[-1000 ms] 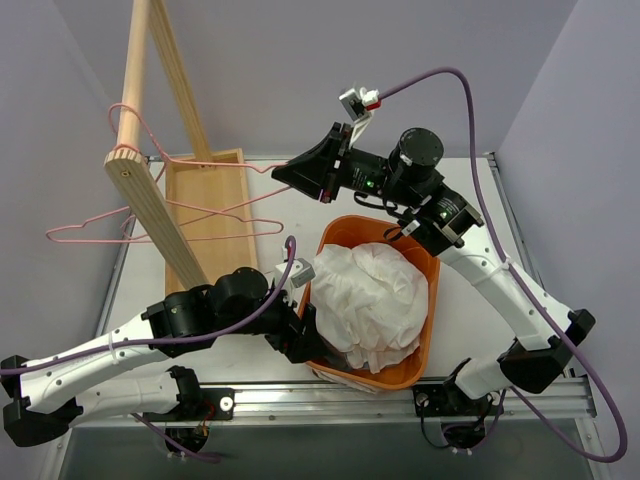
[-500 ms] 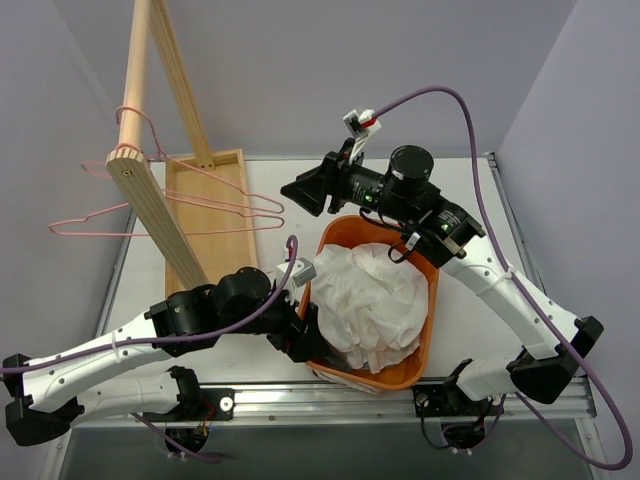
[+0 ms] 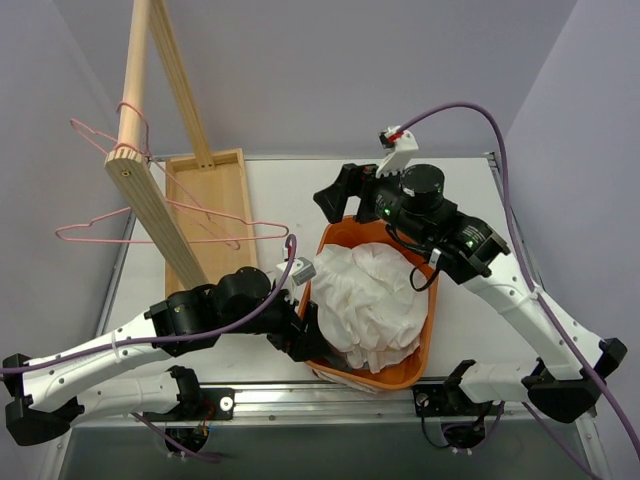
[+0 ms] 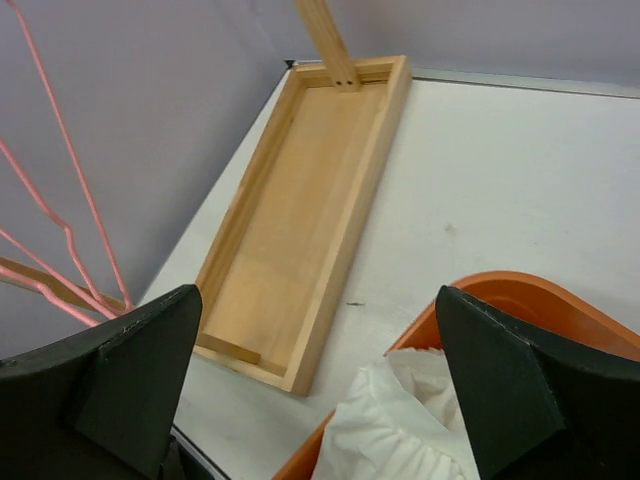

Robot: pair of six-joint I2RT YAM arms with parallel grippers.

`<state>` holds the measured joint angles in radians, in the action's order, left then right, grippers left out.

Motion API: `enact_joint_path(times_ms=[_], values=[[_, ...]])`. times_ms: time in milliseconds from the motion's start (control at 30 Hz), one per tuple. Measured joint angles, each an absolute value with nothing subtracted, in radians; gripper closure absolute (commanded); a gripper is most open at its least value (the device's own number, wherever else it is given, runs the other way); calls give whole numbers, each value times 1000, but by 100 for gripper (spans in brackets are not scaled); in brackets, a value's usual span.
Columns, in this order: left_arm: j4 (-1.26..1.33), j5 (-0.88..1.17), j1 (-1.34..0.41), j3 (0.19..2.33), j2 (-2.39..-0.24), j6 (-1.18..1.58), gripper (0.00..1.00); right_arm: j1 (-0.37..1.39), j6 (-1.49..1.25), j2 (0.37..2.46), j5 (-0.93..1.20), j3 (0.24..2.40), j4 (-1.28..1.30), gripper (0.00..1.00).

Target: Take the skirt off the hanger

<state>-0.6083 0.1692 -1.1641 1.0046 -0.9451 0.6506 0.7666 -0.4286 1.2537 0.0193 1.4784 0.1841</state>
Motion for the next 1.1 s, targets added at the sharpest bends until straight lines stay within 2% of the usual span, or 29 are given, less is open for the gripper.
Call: enact_joint_path(times_ms=[333,600,933,1100], values=[[-610,156,-1164,1005,-942,651,6,755,-478,1056,-194,1354,299,0],[-642,125,-1164,1017,-919,651,6,679,-578,937,-273,1234,436,0],[-679,88,-1164,1057,-859,652,6,675,-716,589,-273,1047,535,0],[-621,101,-1164,988,-737,679,6,675,-741,377,-165,908,454,0]])
